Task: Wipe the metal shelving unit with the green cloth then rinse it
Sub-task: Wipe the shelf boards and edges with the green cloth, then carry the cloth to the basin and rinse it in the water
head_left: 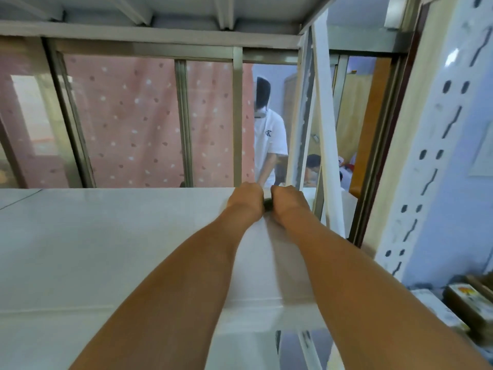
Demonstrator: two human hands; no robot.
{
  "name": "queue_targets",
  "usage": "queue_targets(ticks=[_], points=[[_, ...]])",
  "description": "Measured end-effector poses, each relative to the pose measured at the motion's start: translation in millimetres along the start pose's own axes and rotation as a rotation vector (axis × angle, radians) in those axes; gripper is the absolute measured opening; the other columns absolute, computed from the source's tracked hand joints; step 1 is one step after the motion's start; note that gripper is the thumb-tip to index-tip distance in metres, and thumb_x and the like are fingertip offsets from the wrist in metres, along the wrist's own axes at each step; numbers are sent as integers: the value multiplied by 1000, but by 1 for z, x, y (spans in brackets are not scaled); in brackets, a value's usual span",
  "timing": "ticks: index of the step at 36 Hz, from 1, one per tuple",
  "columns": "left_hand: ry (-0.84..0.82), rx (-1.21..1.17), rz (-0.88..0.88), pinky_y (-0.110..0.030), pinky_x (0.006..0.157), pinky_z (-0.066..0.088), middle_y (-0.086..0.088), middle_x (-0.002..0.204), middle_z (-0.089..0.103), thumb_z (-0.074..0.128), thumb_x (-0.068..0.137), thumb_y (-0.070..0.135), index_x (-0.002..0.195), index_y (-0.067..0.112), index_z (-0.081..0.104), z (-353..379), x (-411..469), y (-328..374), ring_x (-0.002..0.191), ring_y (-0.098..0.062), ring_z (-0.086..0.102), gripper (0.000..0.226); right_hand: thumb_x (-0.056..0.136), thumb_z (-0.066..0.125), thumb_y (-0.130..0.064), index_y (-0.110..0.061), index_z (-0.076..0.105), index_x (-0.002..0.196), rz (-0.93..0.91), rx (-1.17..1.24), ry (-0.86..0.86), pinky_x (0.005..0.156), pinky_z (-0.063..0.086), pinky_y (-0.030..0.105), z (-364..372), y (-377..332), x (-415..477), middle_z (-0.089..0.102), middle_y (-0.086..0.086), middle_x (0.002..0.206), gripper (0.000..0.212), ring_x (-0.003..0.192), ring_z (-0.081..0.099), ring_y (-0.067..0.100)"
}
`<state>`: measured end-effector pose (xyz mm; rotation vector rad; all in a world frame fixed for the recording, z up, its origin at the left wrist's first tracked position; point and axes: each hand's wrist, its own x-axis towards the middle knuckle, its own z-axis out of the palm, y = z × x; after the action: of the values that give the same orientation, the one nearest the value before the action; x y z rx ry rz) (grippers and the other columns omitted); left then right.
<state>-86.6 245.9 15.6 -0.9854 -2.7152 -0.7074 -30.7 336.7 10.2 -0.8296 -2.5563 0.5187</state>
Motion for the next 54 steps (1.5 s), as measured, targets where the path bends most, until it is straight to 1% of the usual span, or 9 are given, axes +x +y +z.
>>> queue_targets(ticks=[5, 12, 21, 26, 31, 36, 43, 50, 54], points=[[22, -39, 42, -32, 75, 45, -17, 115, 64, 59, 90, 15, 126, 7, 62, -9, -51, 4, 100, -33, 62, 37, 94, 49, -12, -10, 58, 114, -65, -238, -13, 73, 38, 32, -20, 2, -52, 59, 16, 113, 22, 106, 59, 34], [-17, 38, 108, -33, 69, 47, -13, 100, 63, 63, 92, 15, 97, 8, 70, -39, -133, 8, 84, -29, 59, 11, 95, 48, -13, -13, 60, 106, -96, -305, 49, 82, 50, 36, -41, -4, -146, 62, 13, 105, 16, 94, 60, 28], [-67, 15, 182, -32, 68, 53, -9, 90, 67, 69, 87, 15, 97, 12, 76, -73, -227, 2, 79, -25, 62, 13, 92, 58, -17, -17, 63, 107, -70, -314, 52, 71, 45, 30, -70, -21, -258, 63, 6, 97, 16, 82, 55, 23], [-145, -5, 226, -34, 74, 58, -7, 90, 70, 72, 84, 18, 95, 14, 78, -92, -271, -5, 80, -24, 66, 13, 90, 60, -23, -18, 70, 107, -114, -316, -28, 77, 50, 32, -84, -27, -311, 67, 4, 102, 20, 91, 61, 24], [-150, -220, 184, -29, 74, 55, -1, 90, 75, 76, 83, 22, 95, 17, 80, -114, -295, -23, 82, -17, 66, 13, 86, 69, -28, -20, 75, 100, -176, -120, -67, 82, 50, 31, -102, -31, -332, 70, 1, 97, 18, 95, 62, 21], [-338, -556, 77, -24, 69, 50, -1, 89, 75, 85, 73, 16, 86, 13, 81, -150, -298, -24, 85, -15, 65, 14, 87, 72, -32, -23, 78, 98, -80, 184, -287, 76, 50, 26, -135, -37, -336, 70, -4, 101, 15, 98, 62, 16], [-503, -709, -36, -33, 76, 59, -6, 93, 77, 78, 80, 19, 100, 9, 77, -179, -296, -11, 92, -22, 73, 23, 90, 65, -49, -21, 72, 111, 85, 560, -446, 98, 51, 39, -163, -34, -335, 76, -6, 104, 36, 105, 68, 15], [-377, -784, -70, -36, 81, 60, -10, 90, 77, 82, 72, 22, 94, 7, 77, -179, -292, -8, 83, -23, 73, 27, 77, 80, -45, -29, 70, 112, -23, 466, -425, 87, 54, 33, -154, -45, -328, 70, -3, 114, 40, 107, 65, 16], [-327, -850, -41, -31, 70, 59, -5, 91, 77, 80, 80, 21, 92, 12, 78, -182, -288, -16, 84, -20, 73, 16, 83, 78, -31, -17, 74, 103, -51, 405, -344, 78, 54, 29, -152, -55, -323, 72, 4, 105, 25, 101, 67, 21]])
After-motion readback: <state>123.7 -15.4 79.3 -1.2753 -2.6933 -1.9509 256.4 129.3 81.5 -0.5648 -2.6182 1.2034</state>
